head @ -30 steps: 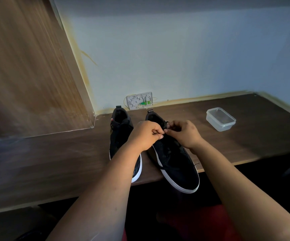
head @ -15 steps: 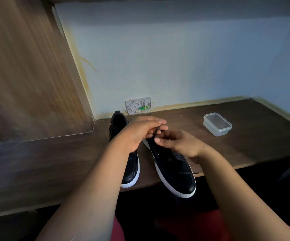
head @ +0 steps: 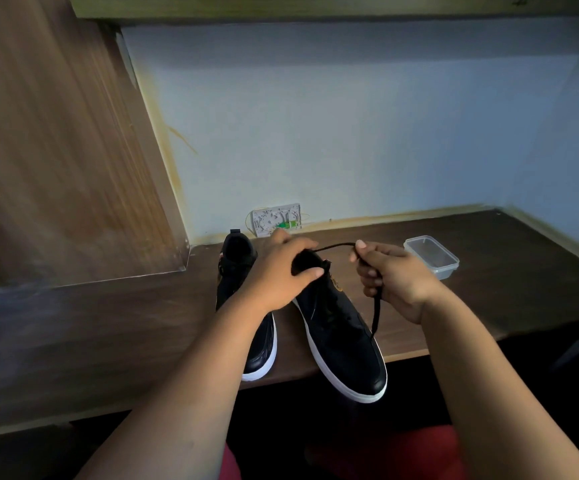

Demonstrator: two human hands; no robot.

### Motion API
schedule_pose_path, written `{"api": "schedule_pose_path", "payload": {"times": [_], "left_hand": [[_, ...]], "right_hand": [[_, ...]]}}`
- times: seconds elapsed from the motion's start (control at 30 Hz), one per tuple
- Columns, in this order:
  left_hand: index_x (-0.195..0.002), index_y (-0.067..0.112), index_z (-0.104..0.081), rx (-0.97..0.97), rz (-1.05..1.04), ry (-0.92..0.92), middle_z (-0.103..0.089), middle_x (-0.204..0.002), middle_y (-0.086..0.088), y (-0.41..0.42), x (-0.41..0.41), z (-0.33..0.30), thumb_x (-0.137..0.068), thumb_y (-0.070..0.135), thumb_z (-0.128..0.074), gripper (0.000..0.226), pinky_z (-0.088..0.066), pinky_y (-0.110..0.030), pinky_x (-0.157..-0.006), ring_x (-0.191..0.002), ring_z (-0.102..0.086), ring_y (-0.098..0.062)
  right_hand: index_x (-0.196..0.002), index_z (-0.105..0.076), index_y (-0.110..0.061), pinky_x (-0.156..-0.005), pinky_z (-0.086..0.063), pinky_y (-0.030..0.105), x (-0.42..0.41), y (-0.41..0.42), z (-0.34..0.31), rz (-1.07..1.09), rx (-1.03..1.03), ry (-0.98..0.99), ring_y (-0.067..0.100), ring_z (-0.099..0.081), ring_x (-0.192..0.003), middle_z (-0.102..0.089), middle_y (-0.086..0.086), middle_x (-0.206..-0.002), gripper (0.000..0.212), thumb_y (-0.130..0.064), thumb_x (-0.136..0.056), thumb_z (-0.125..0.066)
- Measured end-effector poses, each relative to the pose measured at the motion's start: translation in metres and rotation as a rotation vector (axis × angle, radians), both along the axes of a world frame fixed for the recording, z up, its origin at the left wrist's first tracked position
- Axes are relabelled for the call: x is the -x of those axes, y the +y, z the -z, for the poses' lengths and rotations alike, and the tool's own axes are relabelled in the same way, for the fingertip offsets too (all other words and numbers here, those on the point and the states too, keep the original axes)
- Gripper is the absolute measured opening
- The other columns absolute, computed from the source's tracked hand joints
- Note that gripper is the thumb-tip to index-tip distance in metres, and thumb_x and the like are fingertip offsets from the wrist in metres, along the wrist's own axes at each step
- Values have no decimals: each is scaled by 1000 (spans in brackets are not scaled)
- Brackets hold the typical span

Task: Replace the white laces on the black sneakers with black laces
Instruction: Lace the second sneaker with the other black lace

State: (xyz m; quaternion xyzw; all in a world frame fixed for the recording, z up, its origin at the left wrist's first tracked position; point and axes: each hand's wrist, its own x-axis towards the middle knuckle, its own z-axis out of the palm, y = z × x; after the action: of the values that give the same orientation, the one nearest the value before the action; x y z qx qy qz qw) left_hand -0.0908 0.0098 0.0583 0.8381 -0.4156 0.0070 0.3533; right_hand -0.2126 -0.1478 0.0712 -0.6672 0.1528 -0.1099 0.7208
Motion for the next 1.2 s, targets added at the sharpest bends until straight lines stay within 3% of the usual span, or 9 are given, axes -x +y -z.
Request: {"api": "schedule_pose_path", "payload": {"times": [0.1,0.17,0.27,0.37,0.5,0.67,0.83,1.0,1.2], "left_hand": [[-127,33,-58,61,127,-23,-48,-121,16,-12,8,0,-93,30,-60,33,-29,-19,-96,-112,-37,-1],[-106,28,-64,143,135,142,-61,-104,12,-16,13,0,-98,26,-52,14,-41,-23,-91,-101,-53,-4],[-78,22,-58,379,24,492,-51,-69,5,-17,13,-6,-102,22,-43,28,-39,-23,-72,-69,-49,-8],[-69,15,-52,687,-136,797,-39,-54,6,-15,2,-10,-100,16,-44,31,-33,-27,-64,-58,-38,-12],[-71,15,-56,807,-311,914,-39,-56,5,-10,-15,-3,-99,18,-46,30,-31,-22,-56,-55,-35,-11],[-90,15,-65,729,-372,749,-60,-76,3,-12,-19,4,-99,24,-51,19,-38,-21,-66,-69,-53,-11],[-138,18,-43,163,-438,45,-41,-137,-5,-8,-13,16,-90,29,-63,53,-38,-30,-98,-128,-37,-22],[-96,23,-71,91,-121,-213,-61,-99,8,-11,-7,19,-86,21,-67,11,-43,-25,-86,-99,-49,-11],[-75,26,-67,106,-24,-208,-56,-77,12,-16,3,19,-78,37,-74,14,-41,-21,-65,-79,-51,-6]], "right_hand": [[-80,-58,-12,-51,-22,25,-1,11,0,-75,16,-7,9,-24,-47,-32,-3,-56,31,-28,-102,-44],[-79,-58,-12,-52,-22,25,-3,15,0,-74,4,-31,10,-25,-49,-34,-3,-56,30,-28,-101,-46],[-78,-59,-11,-52,-25,23,-2,8,2,-58,26,-31,10,-29,-51,-38,-4,-56,26,-25,-99,-50],[-85,-64,-11,-56,-32,21,5,-7,6,-158,162,48,9,-36,-55,-44,-3,-61,24,-20,-100,-48],[-89,-69,-11,-71,-41,23,16,-22,5,-293,348,188,9,-50,-74,-61,-4,-77,25,-22,-99,-50],[-92,-76,-11,-65,-34,22,15,-21,8,-299,413,191,10,-37,-64,-51,-4,-64,25,-32,-87,-63],[-84,-66,-7,-60,-45,15,-3,-4,18,-33,-64,-69,8,-49,-60,-60,-1,-67,9,-3,-89,-60],[-82,-60,-5,-57,-52,14,-21,4,33,220,-526,-177,8,-56,-60,-57,7,-77,14,4,-91,-53],[-89,-61,0,-53,-51,13,-26,10,40,199,-663,-89,9,-55,-63,-62,6,-76,20,4,-97,-44]]}}
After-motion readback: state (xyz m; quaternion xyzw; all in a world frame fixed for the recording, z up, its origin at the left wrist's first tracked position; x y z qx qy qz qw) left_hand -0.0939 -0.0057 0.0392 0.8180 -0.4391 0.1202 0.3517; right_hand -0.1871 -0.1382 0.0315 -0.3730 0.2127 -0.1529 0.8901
